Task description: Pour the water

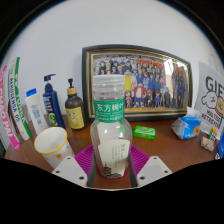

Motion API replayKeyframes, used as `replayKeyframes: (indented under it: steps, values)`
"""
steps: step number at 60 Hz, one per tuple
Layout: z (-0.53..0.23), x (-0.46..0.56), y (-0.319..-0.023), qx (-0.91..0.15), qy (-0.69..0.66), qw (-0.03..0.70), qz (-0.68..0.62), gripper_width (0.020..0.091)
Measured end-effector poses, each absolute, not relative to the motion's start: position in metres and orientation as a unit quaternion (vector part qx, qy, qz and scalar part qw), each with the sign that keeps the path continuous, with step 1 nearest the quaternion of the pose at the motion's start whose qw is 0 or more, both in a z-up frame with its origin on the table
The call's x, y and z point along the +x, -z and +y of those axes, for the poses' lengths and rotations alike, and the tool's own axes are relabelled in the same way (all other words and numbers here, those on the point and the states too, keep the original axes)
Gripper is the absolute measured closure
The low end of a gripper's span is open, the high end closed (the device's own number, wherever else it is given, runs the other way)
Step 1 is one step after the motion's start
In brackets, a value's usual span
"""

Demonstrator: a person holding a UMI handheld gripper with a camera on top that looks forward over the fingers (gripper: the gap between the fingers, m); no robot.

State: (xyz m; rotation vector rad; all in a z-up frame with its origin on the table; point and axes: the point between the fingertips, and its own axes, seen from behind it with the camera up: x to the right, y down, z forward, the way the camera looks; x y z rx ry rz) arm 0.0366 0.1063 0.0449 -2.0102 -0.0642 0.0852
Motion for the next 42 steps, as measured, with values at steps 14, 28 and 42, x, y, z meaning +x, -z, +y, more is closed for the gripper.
replayKeyframes:
  steps: [14,28,42]
  values:
    - [0.086,0.036,-0.033,-0.870,-0.040,0.491,-0.009,0.0240]
    - [0.014,0.032,-0.074,-0.895,-0.002,0.446,0.025,0.0250]
    - [-0.085,0.007,-0.131,-0.912,0.044,0.406,0.035,0.0250]
